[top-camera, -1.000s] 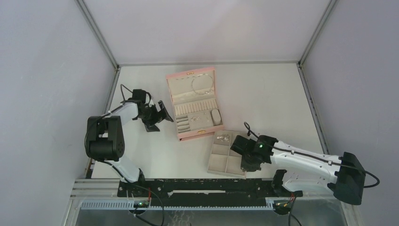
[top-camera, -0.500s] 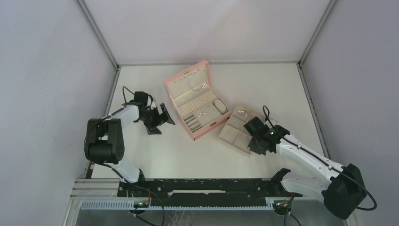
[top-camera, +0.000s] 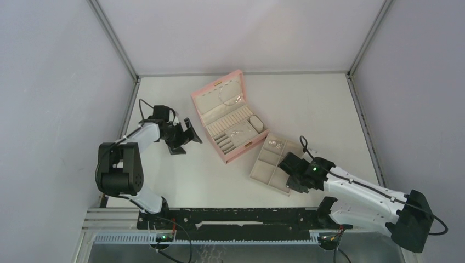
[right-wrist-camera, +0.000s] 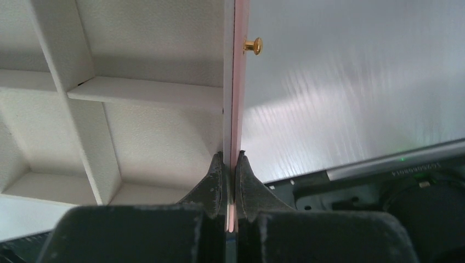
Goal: Organize the mixed jewelry
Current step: Adjust the jewelry box at the center of the board, then insert the compartment layer into the jewelry box.
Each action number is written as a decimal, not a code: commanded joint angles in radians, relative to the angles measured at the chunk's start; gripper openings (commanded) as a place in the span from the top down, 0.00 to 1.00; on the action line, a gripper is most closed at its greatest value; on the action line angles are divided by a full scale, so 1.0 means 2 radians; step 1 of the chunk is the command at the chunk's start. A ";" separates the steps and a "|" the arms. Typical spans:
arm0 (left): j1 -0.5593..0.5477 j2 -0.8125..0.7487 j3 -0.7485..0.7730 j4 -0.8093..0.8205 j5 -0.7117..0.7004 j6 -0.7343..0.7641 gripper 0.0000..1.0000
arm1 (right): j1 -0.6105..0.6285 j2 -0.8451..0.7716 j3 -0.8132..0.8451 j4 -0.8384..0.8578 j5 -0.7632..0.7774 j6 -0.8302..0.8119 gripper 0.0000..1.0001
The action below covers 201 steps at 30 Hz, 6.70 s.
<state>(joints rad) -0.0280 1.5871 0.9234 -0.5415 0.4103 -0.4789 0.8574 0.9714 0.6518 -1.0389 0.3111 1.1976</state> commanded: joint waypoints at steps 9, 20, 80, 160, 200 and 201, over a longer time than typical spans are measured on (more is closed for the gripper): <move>0.051 0.038 0.066 0.056 0.006 -0.045 0.00 | 0.101 0.028 -0.020 0.027 -0.031 0.075 1.00; 0.050 0.122 0.152 0.056 0.012 -0.067 0.00 | 0.071 0.042 -0.020 0.070 -0.028 0.047 1.00; 0.073 0.068 0.085 0.034 0.025 -0.050 0.00 | -0.052 0.218 0.084 0.214 -0.061 -0.035 1.00; 0.092 0.103 0.265 -0.035 -0.017 -0.014 0.00 | -0.224 0.172 0.065 0.373 -0.230 -0.444 0.29; 0.040 0.279 0.486 -0.071 0.068 -0.038 0.00 | -0.172 0.361 0.192 0.404 -0.245 -0.815 0.47; 0.039 0.280 0.485 -0.071 0.069 -0.038 0.00 | -0.172 0.363 0.202 0.402 -0.248 -0.814 0.46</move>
<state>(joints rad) 0.0509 2.1365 1.8557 -0.6865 0.5026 -0.5533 0.4988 1.6871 0.9649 -0.2481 -0.1539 -0.3706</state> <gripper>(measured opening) 0.996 0.533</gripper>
